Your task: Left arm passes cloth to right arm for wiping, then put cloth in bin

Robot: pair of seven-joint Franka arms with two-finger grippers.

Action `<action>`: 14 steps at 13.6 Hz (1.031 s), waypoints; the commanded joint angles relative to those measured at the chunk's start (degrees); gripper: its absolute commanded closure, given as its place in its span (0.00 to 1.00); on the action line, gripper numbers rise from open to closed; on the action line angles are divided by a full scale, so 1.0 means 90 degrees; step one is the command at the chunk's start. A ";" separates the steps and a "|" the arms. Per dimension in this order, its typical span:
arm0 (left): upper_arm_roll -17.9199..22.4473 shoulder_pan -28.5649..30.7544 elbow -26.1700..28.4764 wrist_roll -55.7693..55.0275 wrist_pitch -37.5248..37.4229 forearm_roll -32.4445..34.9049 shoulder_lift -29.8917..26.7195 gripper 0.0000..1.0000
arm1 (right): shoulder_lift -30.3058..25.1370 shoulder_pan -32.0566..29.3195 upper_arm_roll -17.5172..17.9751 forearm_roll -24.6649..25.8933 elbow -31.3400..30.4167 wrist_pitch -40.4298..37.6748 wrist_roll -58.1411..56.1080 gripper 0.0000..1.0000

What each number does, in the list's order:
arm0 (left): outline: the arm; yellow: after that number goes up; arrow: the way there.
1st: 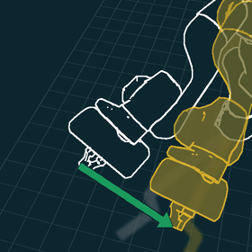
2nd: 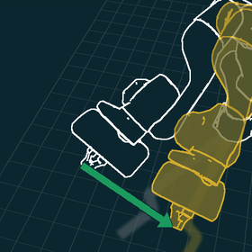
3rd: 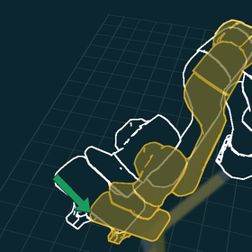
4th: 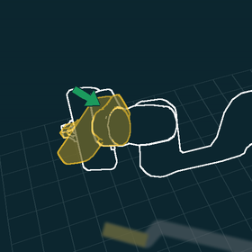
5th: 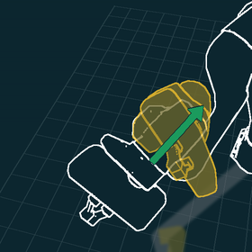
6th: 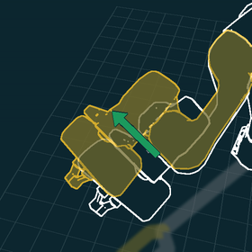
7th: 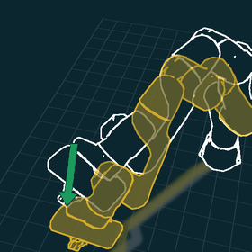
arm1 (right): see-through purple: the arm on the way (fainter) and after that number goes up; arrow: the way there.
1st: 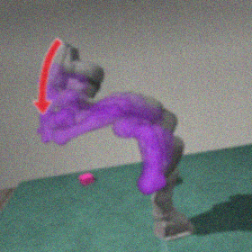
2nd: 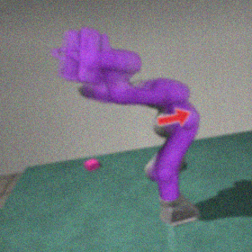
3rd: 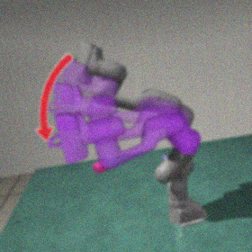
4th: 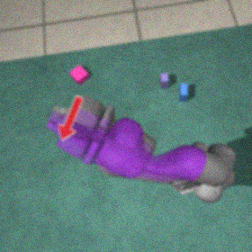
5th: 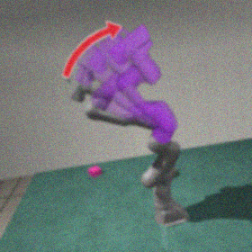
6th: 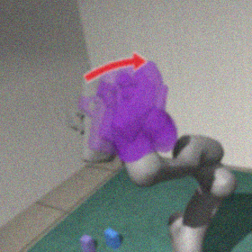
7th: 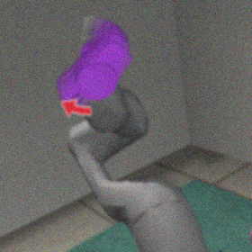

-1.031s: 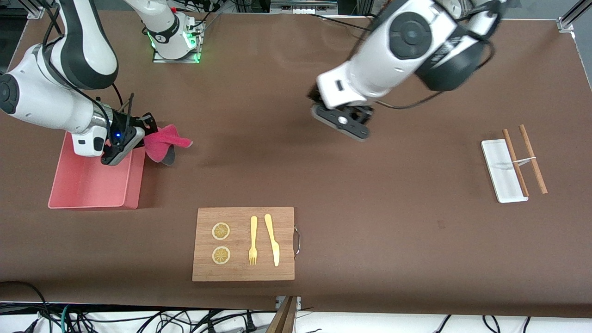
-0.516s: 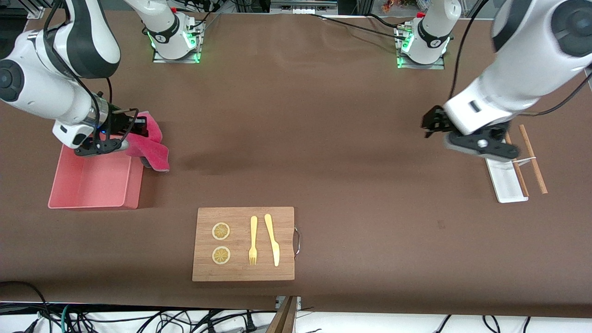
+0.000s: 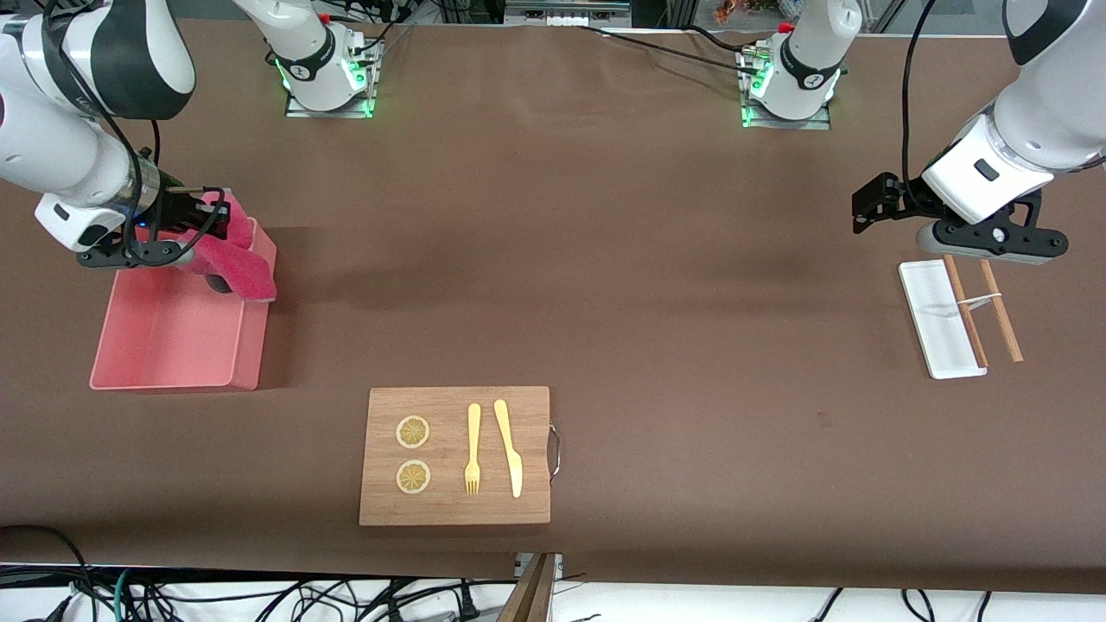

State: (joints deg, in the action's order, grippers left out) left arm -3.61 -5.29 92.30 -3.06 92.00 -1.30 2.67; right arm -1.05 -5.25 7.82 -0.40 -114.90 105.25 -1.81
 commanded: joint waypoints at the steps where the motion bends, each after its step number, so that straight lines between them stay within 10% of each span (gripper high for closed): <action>1: 0.0049 -0.0027 0.0106 -0.0012 -0.0055 -0.0062 -0.0180 0.00 | 0.0271 -0.0042 0.0098 0.0054 -0.0104 0.0208 0.0278 1.00; 14: -0.0586 -0.0018 -0.0461 0.0056 -0.0555 -0.0129 -0.0199 0.00 | 0.2557 0.0162 0.0606 -0.0063 -0.0612 0.2991 0.2464 1.00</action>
State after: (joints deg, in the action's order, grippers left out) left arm -9.28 -6.21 89.01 -3.33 88.05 -1.53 0.90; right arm 20.75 -4.90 12.49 -0.57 -120.51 129.90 17.11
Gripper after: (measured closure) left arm 0.000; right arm 0.978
